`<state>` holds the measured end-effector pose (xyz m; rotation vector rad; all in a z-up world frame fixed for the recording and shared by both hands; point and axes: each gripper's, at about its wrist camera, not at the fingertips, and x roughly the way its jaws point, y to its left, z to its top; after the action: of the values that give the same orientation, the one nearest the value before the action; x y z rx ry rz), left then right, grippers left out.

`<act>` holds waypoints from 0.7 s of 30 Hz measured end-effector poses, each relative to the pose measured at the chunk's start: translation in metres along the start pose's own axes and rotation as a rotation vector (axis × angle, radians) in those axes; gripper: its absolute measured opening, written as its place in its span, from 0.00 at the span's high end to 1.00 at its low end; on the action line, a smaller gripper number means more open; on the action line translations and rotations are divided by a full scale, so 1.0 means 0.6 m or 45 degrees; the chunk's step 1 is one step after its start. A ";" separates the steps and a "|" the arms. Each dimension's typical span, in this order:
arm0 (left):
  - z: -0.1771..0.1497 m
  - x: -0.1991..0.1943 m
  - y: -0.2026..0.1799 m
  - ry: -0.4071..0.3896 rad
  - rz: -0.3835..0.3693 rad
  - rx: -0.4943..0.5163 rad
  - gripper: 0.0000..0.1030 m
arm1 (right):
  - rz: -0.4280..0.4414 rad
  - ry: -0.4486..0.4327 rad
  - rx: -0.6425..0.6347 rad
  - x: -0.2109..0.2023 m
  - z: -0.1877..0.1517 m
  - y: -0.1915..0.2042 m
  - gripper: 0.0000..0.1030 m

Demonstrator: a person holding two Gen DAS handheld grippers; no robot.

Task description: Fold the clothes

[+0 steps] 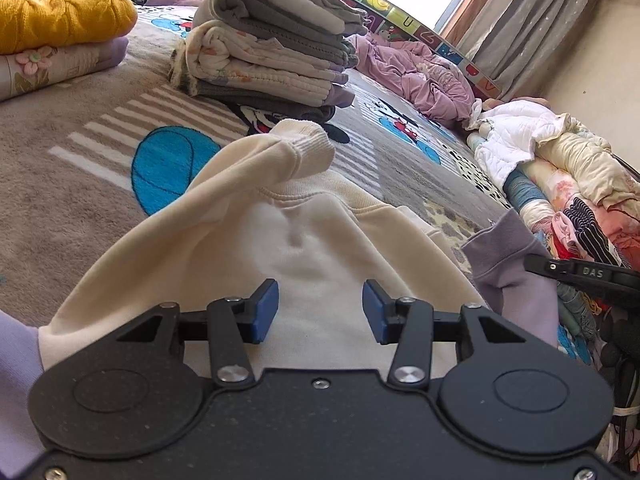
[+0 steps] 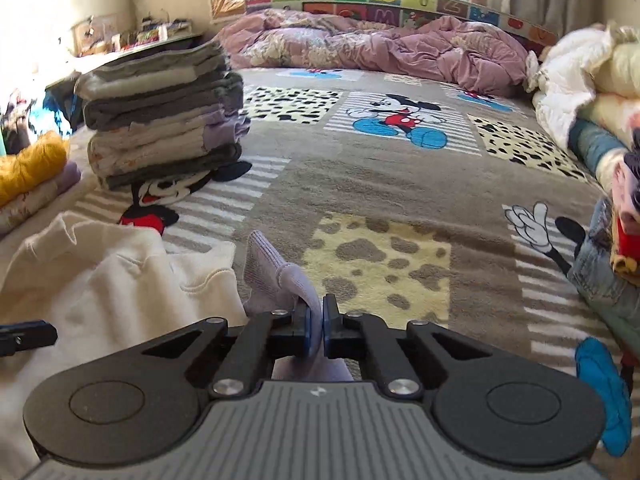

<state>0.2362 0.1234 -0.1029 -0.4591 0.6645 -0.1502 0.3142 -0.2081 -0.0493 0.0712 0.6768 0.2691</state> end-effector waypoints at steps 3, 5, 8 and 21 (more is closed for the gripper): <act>-0.003 -0.007 -0.007 -0.006 0.001 0.024 0.56 | 0.039 -0.133 0.278 -0.063 -0.037 -0.076 0.93; -0.007 -0.011 -0.010 -0.008 0.005 0.039 0.56 | 0.040 -0.220 0.455 -0.105 -0.071 -0.127 0.93; -0.014 -0.016 -0.013 -0.007 0.016 0.058 0.56 | 0.045 -0.320 0.660 -0.154 -0.133 -0.182 0.94; -0.031 -0.023 -0.003 -0.002 0.062 0.100 0.54 | 0.106 -0.434 1.329 -0.185 -0.329 -0.320 0.38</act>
<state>0.2136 0.1187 -0.1071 -0.3669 0.6654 -0.1292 0.1503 -0.4274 -0.1647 1.1195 0.4135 -0.0437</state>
